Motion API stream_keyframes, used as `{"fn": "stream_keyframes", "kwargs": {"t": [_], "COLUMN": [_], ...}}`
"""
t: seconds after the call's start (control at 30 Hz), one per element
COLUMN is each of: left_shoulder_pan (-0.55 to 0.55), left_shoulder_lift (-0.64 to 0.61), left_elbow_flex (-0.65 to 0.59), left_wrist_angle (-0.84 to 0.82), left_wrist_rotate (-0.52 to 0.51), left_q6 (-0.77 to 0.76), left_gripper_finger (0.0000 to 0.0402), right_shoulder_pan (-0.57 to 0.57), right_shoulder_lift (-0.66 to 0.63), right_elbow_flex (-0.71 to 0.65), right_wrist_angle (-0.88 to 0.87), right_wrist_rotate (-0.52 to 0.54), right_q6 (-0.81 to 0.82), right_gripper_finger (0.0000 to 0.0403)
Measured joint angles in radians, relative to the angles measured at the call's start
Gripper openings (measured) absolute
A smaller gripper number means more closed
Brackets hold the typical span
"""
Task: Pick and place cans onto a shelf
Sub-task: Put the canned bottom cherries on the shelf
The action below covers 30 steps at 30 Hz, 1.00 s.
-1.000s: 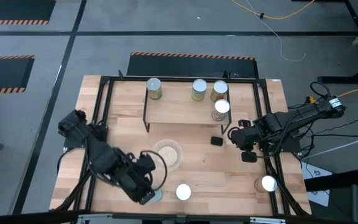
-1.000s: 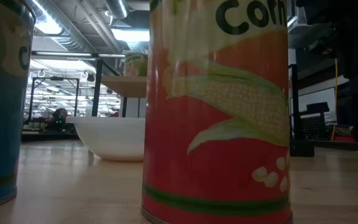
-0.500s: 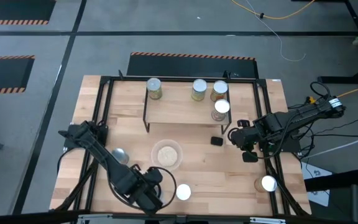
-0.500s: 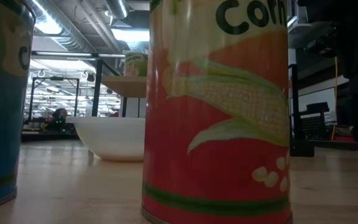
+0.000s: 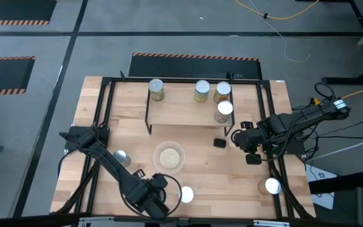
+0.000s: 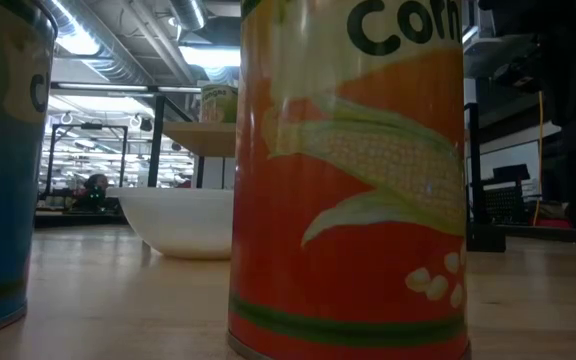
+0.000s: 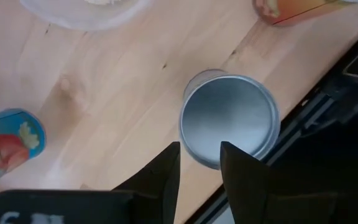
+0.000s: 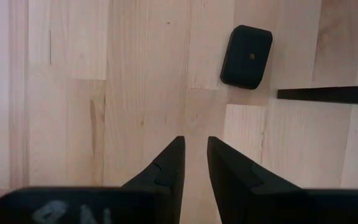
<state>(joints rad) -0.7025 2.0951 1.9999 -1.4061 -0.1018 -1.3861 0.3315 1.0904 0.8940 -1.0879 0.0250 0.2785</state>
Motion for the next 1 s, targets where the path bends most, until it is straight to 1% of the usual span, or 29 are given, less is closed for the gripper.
{"fn": "stream_keyframes", "kwargs": {"t": [0.27, 0.43, 0.63, 1.0], "left_shoulder_pan": [-0.002, -0.001, -0.001, -0.001], "left_shoulder_lift": [0.029, 0.027, 0.027, 0.027], "left_elbow_flex": [0.000, -0.033, -0.079, -0.080], "left_wrist_angle": [-0.025, -0.025, 0.006, 0.031], "left_wrist_rotate": [0.017, 0.011, 0.020, 0.018], "left_q6": [0.000, -0.001, -0.002, 0.000], "left_gripper_finger": [0.0108, 0.0108, 0.0108, 0.0108], "right_shoulder_pan": [0.000, 0.000, 0.000, 0.000], "right_shoulder_lift": [0.000, 0.000, 0.000, 0.000], "right_elbow_flex": [0.000, 0.000, 0.000, 0.000], "right_wrist_angle": [0.000, 0.003, 0.007, 0.007], "right_wrist_rotate": [0.000, 0.000, 0.000, 0.000], "right_q6": [-0.002, -0.001, -0.002, -0.002], "right_gripper_finger": [0.0074, 0.0074, 0.0074, 0.0074]}}
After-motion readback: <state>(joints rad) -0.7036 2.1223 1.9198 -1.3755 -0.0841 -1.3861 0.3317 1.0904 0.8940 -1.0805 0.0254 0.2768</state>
